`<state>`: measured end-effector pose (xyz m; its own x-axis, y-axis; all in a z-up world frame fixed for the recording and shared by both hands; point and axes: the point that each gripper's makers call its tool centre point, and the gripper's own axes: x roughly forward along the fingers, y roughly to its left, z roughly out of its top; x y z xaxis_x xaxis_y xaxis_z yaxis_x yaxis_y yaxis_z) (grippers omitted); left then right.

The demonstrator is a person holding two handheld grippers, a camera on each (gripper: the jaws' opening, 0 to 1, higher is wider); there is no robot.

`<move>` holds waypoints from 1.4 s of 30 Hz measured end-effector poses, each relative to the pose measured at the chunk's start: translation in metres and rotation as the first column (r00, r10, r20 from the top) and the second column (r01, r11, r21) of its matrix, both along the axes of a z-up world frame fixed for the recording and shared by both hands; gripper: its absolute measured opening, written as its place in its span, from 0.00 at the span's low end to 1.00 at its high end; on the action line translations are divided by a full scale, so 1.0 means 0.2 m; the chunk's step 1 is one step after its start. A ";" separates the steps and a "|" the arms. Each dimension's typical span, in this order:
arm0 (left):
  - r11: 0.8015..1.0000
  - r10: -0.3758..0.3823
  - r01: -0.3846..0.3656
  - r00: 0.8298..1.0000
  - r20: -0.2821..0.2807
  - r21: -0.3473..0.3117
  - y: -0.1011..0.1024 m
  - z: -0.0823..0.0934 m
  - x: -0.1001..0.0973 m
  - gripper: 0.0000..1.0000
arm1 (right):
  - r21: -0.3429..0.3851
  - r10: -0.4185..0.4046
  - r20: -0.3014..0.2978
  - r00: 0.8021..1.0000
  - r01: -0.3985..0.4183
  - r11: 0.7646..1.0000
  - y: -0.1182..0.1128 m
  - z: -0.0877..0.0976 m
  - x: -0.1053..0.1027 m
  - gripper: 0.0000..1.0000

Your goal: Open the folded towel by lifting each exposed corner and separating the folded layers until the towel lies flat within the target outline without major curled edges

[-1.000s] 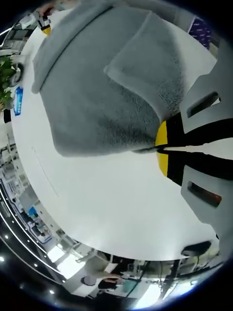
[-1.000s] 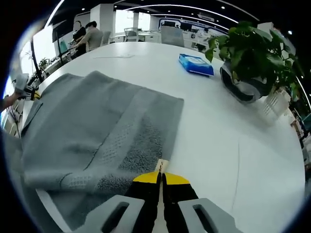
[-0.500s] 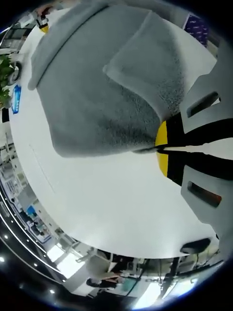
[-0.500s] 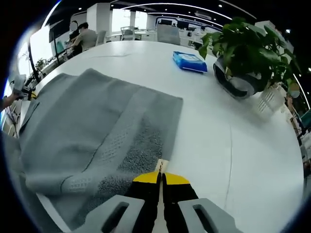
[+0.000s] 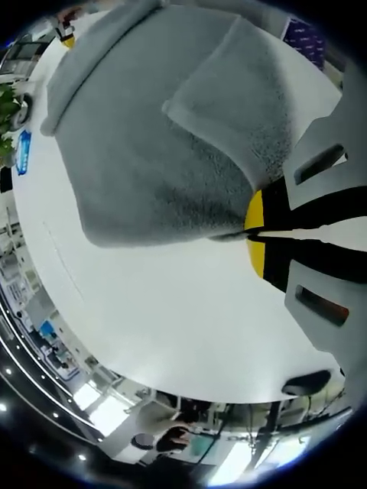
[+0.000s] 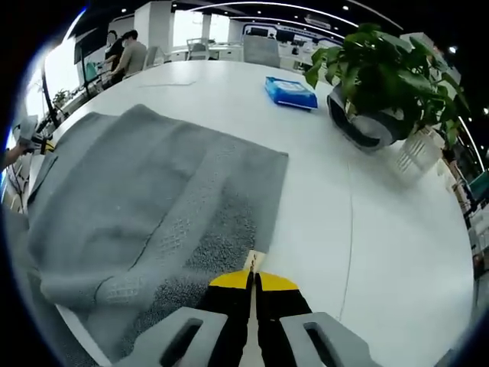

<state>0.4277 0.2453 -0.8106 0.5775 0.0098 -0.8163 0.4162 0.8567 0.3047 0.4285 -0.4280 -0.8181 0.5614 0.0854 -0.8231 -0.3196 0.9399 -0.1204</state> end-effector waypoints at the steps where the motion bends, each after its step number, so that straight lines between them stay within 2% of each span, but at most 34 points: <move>1: 1.000 0.003 -0.003 1.000 -0.001 0.000 0.01 0.00 0.00 0.01 | -0.001 0.000 0.000 1.000 0.000 1.000 -0.01 0.00 0.00 0.00; 9: 1.000 0.012 -0.012 1.000 -0.003 0.009 0.04 0.00 0.00 0.01 | -0.011 -0.016 -0.006 1.000 0.016 1.000 -0.06 0.00 -0.01 0.00; 28: 0.999 -0.007 0.007 1.000 -0.008 0.036 0.08 0.02 0.02 0.01 | -0.026 -0.006 -0.023 1.000 0.006 1.000 -0.09 0.00 0.01 0.00; 42: 1.000 0.020 -0.020 1.000 0.010 0.004 0.07 0.03 0.04 0.01 | -0.025 0.019 -0.029 0.999 -0.020 0.999 -0.09 0.00 0.02 0.00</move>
<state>0.4353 0.2594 -0.8045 0.5850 0.0243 -0.8106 0.3963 0.8635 0.3119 0.4317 -0.4459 -0.8187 0.5362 0.0749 -0.8408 -0.3413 0.9302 -0.1348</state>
